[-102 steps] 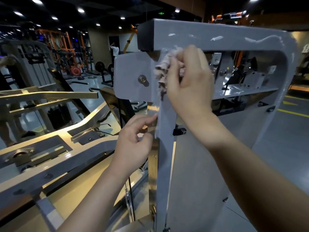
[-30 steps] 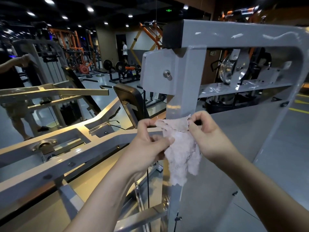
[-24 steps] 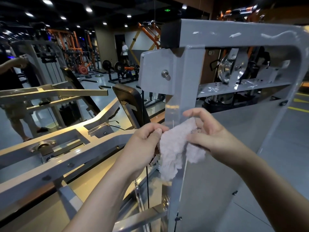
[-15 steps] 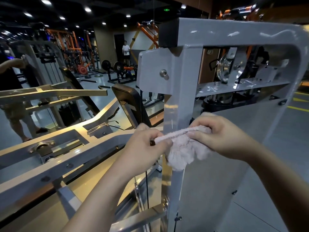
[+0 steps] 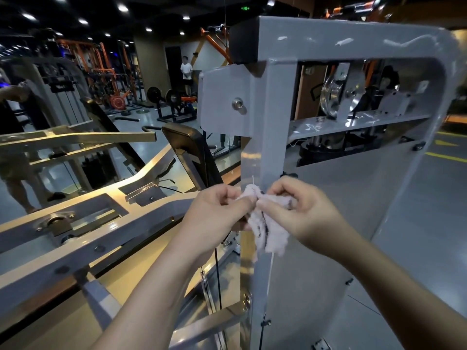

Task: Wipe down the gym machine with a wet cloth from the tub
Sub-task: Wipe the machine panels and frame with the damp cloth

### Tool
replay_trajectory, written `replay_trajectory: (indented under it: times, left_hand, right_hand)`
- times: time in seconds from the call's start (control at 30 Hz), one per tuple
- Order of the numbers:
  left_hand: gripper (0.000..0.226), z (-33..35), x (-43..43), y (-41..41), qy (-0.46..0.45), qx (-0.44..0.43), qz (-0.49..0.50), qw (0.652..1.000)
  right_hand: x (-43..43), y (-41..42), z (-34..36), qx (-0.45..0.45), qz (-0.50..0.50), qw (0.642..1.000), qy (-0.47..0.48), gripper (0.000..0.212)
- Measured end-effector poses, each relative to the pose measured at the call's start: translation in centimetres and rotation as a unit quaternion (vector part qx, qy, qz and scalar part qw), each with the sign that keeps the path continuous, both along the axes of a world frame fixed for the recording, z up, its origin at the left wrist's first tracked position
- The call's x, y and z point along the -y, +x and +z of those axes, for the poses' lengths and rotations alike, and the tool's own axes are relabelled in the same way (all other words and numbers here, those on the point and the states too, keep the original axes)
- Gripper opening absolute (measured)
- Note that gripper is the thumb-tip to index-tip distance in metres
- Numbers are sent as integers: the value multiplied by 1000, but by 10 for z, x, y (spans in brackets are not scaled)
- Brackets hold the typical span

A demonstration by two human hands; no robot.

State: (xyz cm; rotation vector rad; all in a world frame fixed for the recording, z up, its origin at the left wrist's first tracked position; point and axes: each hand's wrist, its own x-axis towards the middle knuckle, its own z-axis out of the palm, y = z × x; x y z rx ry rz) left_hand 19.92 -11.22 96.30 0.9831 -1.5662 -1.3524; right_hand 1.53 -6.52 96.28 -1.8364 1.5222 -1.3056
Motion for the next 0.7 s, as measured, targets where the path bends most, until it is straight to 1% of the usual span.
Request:
replay_trajectory:
  times: [0.07,0.13,0.17,0.27,0.37,0.43,0.5,0.57,0.6,0.63,0.7]
  left_hand:
    - [30,3,-4,-2,-8,-10,-39,999]
    - [45,6,-7,-4,-5,-4,-76,997]
    - [49,7,-9,-5,-4,8,-81,997]
    - [49,10,-10,-7,-20,25,-34,999]
    - [39,15,-7,-9,-31,8,13,999]
    - [28,18,-4,-11,-52,13,42,998]
    - [23,18,-2,-13,-73,28,54,995]
    - [22,17,0,-16,-89,33,56,994]
    - [22,16,0,-18,-99,36,59,993]
    - [22,16,1,-19,-109,39,64,991]
    - [23,13,3,-20,-129,46,71,988]
  right_hand:
    - [-3,5,-2,-18,13,1000,4,25]
    - [-4,5,-4,-12,-16,1000,-13,28]
    - [-3,4,-4,-8,-34,999,-25,26]
    - [-2,-1,5,-2,-65,996,-68,22]
    - [-4,-4,36,-2,-106,979,-175,21]
    - [2,-8,62,-37,-157,949,-271,21]
    - [18,-15,83,-122,-222,894,-369,21]
    - [41,-19,86,-218,-233,840,-438,24]
    - [52,-17,80,-251,-219,827,-453,24]
    - [60,-14,71,-272,-206,821,-457,25]
    - [68,-11,45,-291,-193,821,-452,26]
